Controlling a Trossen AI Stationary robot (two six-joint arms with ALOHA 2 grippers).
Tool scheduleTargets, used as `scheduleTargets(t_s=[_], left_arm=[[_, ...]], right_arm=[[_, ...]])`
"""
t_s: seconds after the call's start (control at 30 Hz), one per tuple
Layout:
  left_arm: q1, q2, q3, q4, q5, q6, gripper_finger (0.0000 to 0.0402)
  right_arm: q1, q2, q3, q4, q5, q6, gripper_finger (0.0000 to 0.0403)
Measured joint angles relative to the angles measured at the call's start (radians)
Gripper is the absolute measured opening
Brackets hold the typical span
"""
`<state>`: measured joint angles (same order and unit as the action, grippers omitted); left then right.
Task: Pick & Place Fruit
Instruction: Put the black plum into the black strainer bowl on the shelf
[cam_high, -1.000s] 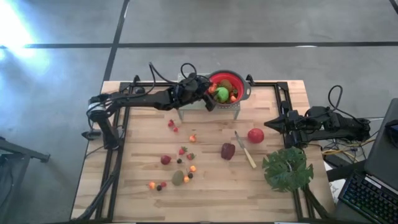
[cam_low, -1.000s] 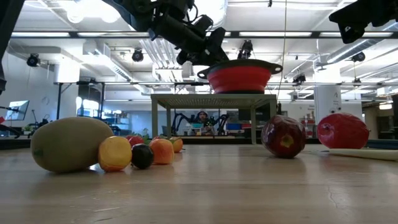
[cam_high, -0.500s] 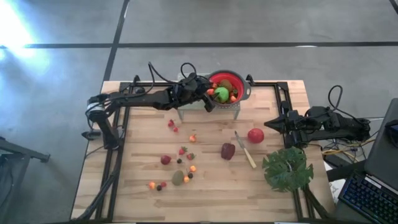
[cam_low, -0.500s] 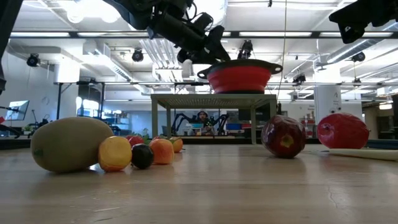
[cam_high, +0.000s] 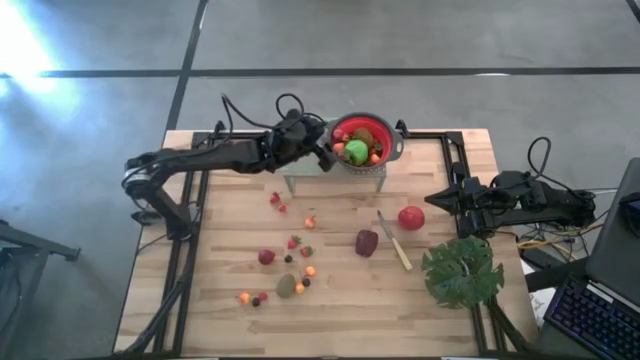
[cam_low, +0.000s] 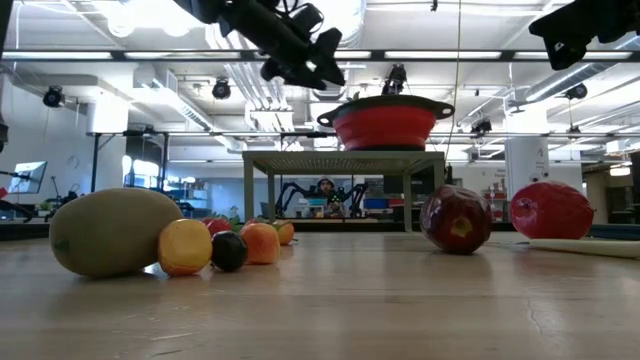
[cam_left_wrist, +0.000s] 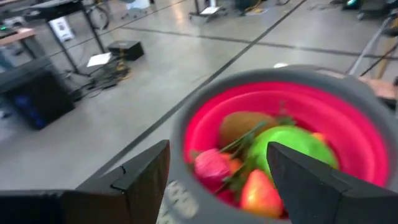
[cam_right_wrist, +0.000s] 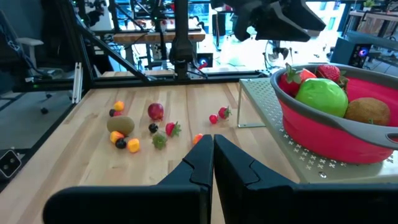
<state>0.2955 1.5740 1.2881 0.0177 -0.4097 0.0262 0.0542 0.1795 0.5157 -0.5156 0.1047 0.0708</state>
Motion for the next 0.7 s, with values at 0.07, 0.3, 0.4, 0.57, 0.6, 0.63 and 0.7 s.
scheduleTargets(t_s=[0.07, 0.3, 0.4, 0.57, 0.6, 0.63, 0.7], left_arm=[[0.000, -0.011, 0.000, -0.035, -0.036, -0.002, 0.0273], [0.004, -0.058, 0.000, -0.177, -0.172, -0.006, 0.0273], [0.008, -0.081, 0.000, -0.223, -0.179, -0.013, 0.0273], [0.010, -0.129, 0.000, -0.270, -0.185, -0.033, 0.0273], [0.010, -0.140, 0.000, -0.281, -0.189, -0.035, 0.0273], [0.011, -0.150, 0.000, -0.297, -0.195, -0.037, 0.0273], [0.011, -0.171, 0.000, -0.325, -0.219, -0.049, 0.0273]], right_arm=[[0.000, 0.000, 0.000, 0.000, 0.000, 0.000, 0.0008], [0.000, 0.000, 0.000, 0.000, 0.000, 0.000, 0.0008], [0.000, 0.000, 0.000, 0.000, 0.000, 0.000, 0.0008], [0.000, 0.000, 0.000, 0.000, 0.000, 0.000, 0.0008], [0.000, 0.000, 0.000, 0.000, 0.000, 0.000, 0.0008], [0.000, 0.000, 0.000, 0.000, 0.000, 0.000, 0.0008], [0.000, 0.000, 0.000, 0.000, 0.000, 0.000, 0.0008]])
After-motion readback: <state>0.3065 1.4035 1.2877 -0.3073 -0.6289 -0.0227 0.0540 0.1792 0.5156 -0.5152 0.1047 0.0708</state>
